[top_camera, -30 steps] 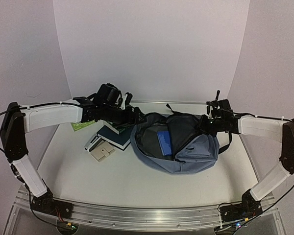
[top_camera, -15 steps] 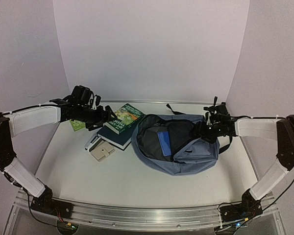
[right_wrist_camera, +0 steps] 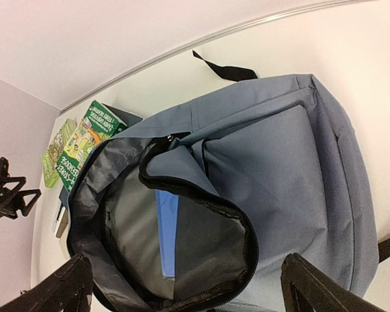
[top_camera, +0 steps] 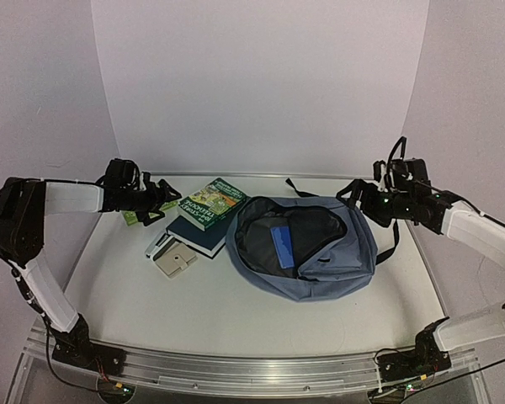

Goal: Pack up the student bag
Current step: Pick up the book from the center of the board, then place the book in the student bag.

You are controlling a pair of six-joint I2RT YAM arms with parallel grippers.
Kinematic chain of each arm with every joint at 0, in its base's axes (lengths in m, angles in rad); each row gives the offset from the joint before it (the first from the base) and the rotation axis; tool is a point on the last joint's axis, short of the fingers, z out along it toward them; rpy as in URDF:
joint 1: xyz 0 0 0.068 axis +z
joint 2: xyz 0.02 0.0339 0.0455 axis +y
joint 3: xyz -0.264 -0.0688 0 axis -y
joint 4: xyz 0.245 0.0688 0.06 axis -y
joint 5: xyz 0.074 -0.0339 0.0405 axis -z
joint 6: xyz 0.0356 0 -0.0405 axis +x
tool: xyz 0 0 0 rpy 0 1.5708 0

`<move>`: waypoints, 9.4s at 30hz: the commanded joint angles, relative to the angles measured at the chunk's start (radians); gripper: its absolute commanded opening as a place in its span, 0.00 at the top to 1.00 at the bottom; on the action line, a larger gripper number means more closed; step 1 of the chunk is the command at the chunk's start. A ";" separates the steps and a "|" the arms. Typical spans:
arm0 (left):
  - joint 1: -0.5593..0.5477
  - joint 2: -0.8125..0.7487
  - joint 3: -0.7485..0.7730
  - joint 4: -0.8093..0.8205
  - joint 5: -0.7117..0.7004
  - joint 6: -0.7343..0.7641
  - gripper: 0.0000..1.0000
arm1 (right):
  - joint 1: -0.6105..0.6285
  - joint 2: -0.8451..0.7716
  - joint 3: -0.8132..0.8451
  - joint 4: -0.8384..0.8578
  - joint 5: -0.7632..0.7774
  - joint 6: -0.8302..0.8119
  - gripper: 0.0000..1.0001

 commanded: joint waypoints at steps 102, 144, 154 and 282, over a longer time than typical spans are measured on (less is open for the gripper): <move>-0.177 -0.290 0.175 0.367 0.713 0.002 1.00 | 0.318 0.279 0.343 0.421 -0.666 0.116 0.51; -0.267 -0.223 0.149 0.313 0.669 -0.018 0.88 | 0.318 0.173 0.269 0.491 -0.393 0.160 0.90; -0.231 -0.196 0.152 0.111 0.483 0.027 1.00 | 0.312 0.106 0.291 0.019 0.111 -0.002 0.03; -0.602 0.156 0.398 -0.236 -0.195 0.126 0.29 | 0.127 0.056 -0.029 0.228 0.094 0.231 1.00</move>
